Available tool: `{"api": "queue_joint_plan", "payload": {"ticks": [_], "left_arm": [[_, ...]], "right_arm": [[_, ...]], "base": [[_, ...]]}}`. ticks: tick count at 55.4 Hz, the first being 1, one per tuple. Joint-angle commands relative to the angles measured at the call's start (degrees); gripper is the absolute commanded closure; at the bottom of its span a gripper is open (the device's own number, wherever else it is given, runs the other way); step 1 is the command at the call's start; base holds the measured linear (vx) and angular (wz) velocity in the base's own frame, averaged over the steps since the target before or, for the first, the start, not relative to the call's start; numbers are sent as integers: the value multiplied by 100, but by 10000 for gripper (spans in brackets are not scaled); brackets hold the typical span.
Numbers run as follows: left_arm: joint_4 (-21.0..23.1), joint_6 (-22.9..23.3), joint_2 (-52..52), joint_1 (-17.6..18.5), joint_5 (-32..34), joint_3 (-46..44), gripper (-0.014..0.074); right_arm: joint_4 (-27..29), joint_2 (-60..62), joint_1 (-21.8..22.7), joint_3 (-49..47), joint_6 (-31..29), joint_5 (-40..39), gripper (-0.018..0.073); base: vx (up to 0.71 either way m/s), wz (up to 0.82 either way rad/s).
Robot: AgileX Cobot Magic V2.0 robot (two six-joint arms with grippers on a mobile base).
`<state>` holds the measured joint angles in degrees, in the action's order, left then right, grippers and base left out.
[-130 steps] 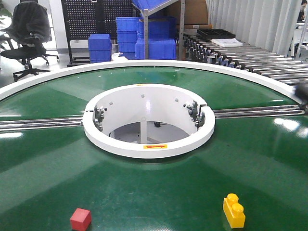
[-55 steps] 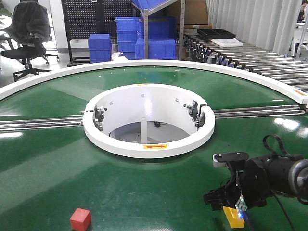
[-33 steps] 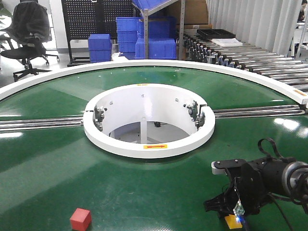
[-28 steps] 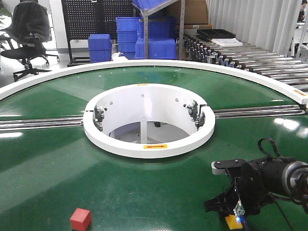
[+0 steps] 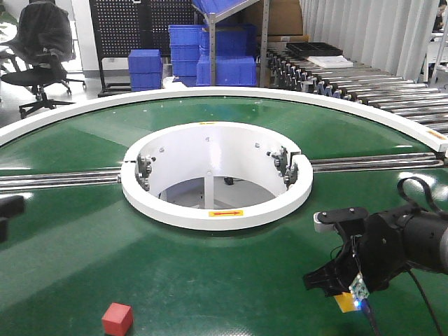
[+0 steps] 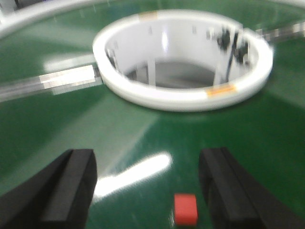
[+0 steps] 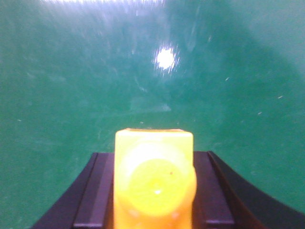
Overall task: Pick red and yellow blocks into blue bin
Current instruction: 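Lower the left gripper onto the red cube and close it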
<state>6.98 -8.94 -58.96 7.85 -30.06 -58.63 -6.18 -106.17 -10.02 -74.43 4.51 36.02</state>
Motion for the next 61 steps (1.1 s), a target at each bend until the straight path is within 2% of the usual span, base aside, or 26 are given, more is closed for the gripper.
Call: {"api": "queue_joint_plan", "payload": {"ticks": [1, 8, 16, 17, 29, 61], "left_arm": [[282, 28, -557, 5, -30, -356, 22], [625, -10, -1397, 67, 101, -368, 22], [718, -10, -2228, 298, 318, -368, 22], [718, -65, -3173, 655, 811, -368, 22], [723, -73, -3638, 823, 1058, -431, 22], [667, -115, -4487, 823, 1254, -684, 22]], "right_arm": [[-94, 347, 30, -155, -72, -174, 570], [-94, 347, 30, -155, -72, -78, 570], [-94, 347, 30, -155, -72, -27, 570], [-94, 347, 30, -155, -72, -21, 570], [-94, 347, 30, -155, -72, -49, 570], [-95, 347, 30, -155, -72, -23, 570]], "base": [[0, 0], [0, 0], [0, 0], [0, 0], [0, 0], [0, 0]]}}
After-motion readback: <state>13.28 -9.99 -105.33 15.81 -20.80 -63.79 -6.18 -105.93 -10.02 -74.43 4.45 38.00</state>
